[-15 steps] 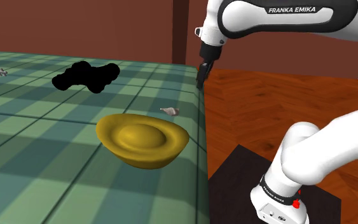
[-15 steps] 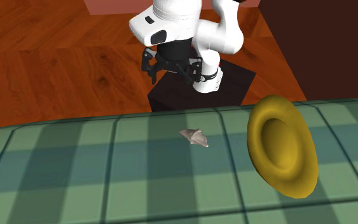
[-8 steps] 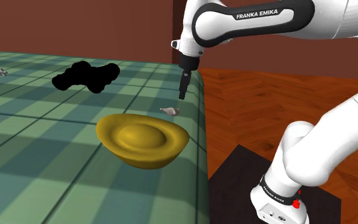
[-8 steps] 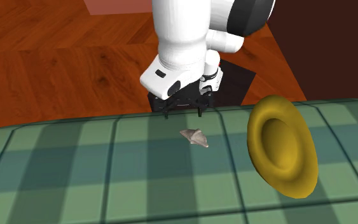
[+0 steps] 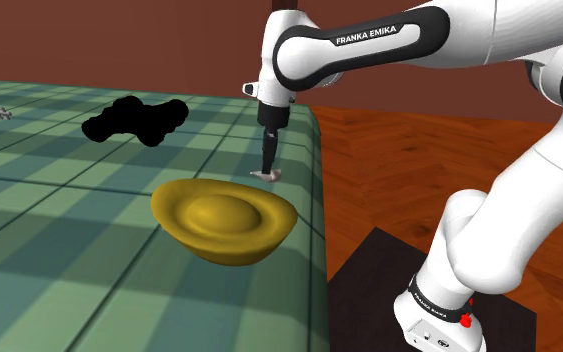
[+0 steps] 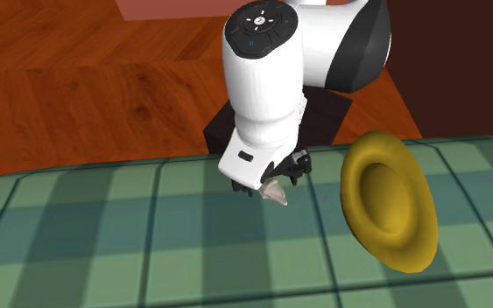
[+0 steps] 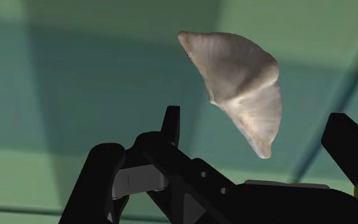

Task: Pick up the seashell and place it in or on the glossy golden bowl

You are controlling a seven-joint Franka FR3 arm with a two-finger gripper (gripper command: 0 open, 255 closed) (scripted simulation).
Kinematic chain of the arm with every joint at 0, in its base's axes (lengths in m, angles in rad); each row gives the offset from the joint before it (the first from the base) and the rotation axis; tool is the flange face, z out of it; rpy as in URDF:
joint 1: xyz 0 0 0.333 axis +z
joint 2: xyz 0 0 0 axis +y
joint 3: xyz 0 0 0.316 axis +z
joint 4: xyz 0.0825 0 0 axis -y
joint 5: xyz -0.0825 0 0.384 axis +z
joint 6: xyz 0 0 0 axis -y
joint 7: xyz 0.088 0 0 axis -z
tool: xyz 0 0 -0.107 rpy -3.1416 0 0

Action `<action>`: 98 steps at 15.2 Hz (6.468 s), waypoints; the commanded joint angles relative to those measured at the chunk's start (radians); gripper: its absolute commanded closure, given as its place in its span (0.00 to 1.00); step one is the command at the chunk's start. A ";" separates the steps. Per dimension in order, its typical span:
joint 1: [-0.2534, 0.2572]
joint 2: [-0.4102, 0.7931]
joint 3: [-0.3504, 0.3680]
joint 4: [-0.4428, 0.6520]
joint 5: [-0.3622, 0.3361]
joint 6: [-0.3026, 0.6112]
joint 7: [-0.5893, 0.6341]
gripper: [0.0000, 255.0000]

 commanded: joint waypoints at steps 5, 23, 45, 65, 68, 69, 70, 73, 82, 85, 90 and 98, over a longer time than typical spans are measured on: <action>0.005 0.020 0.006 -0.052 0.007 0.072 -0.005 0.00; 0.005 0.017 0.006 -0.041 0.006 0.059 -0.003 1.00; 0.003 0.018 0.001 0.256 -0.007 -0.235 0.036 1.00; 0.096 0.059 0.155 0.421 0.006 -0.322 0.297 1.00; 0.125 0.083 0.203 0.446 0.004 -0.313 0.373 1.00; 0.134 0.093 0.219 0.457 0.002 -0.310 0.398 1.00; 0.144 0.105 0.235 0.469 0.000 -0.308 0.424 1.00; 0.167 0.131 0.271 0.484 -0.007 -0.289 0.482 1.00; 0.168 0.100 0.272 0.328 0.003 -0.165 0.464 1.00; 0.169 0.094 0.273 0.282 0.006 -0.124 0.459 1.00; 0.169 0.093 0.273 0.273 0.006 -0.116 0.458 1.00; 0.169 0.093 0.273 0.273 0.006 -0.116 0.458 0.00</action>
